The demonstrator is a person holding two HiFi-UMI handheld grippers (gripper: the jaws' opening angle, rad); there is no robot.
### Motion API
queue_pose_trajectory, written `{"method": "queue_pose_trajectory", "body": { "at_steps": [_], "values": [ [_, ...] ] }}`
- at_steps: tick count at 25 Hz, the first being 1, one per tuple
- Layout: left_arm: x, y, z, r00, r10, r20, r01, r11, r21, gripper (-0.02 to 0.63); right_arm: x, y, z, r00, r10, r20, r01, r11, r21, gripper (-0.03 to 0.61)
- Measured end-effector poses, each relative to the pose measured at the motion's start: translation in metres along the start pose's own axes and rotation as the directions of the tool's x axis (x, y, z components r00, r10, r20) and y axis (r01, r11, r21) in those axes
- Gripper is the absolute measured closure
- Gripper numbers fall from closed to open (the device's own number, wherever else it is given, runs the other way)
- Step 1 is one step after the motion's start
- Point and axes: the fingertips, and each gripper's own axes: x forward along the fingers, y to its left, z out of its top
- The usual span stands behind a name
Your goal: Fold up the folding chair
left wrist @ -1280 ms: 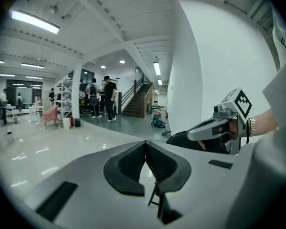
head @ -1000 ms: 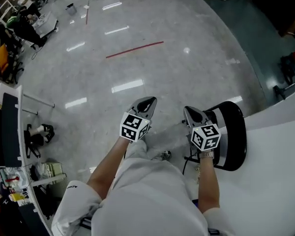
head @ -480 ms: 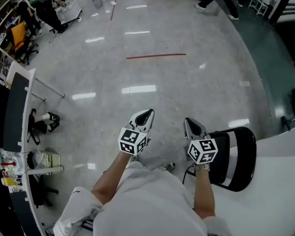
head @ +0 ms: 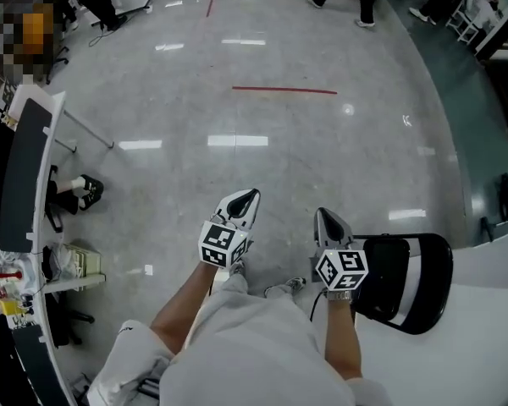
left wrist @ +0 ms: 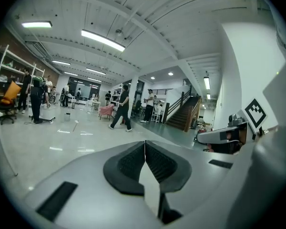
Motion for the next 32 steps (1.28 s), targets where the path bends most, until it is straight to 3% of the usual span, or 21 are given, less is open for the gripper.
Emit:
{"method": "queue_pose_trajectory", "body": {
  "at_steps": [8,18,32],
  "values": [
    [-0.046,0.044,0.005,0.999,-0.004,0.031,0.003,1.0,0.019,0.601,0.028,0.062,0.0,1.0,0.0,0.018,0.001,1.0,-0.02,0.573],
    [-0.102,0.077,0.006,0.995,0.057,0.077,-0.057,0.998,0.002,0.601,0.035,0.123,0.001,0.998,0.036,0.055,-0.033,0.998,-0.056,0.572],
    [-0.118,0.059,0.014,0.988,0.113,0.106,-0.113,0.994,-0.012,0.601,0.016,0.119,0.007,0.996,0.059,0.062,-0.055,0.996,-0.071,0.572]
  ]
}}
